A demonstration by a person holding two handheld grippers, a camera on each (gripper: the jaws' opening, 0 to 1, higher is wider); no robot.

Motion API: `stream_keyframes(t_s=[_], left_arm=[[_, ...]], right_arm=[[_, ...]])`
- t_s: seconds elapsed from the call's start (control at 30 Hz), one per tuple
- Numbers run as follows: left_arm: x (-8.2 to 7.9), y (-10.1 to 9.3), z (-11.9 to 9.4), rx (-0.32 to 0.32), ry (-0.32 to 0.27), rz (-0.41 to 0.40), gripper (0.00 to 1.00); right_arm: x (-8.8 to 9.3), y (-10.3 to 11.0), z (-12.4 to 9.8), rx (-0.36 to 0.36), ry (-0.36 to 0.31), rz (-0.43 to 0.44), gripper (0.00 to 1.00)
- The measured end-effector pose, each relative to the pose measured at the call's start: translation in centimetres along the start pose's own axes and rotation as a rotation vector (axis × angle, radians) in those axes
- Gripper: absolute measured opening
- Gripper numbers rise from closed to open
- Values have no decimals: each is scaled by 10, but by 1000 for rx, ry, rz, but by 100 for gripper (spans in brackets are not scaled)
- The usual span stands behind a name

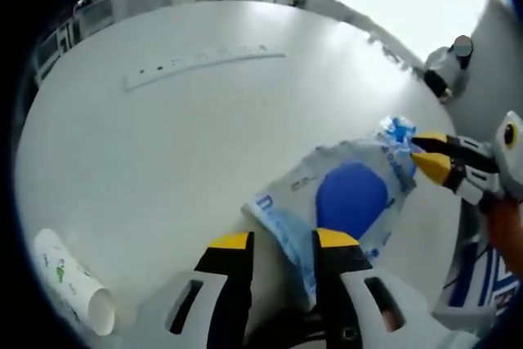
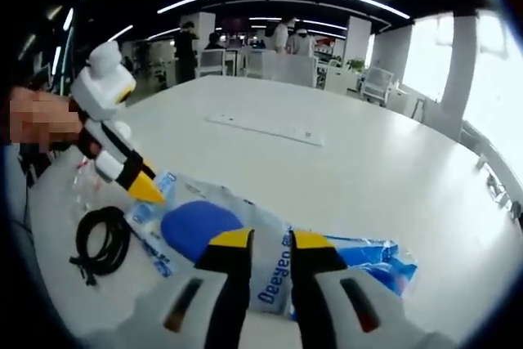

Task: Arrange the tabletop items into an orderly group along one side of the table until the central work area is clear of visible clutter.

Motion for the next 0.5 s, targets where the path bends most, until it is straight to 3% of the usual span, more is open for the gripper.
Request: stream_keyframes(t_s=[0.5], left_arm=[[-5,4,-19,-17,-49,12,34]], right_arm=[[-8,11,-4,-41,-17,8,27]])
Point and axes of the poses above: the point that each gripper's makers call its tool centre point, and the gripper's own axes: z roughly forward along the fingers, y roughly to its left, x roughly out of its underside, the point moved 1 cm from there along -z, roughly backward along the fingers, and after that the axes turned 15 degrees about y, right-handed, at the moved point
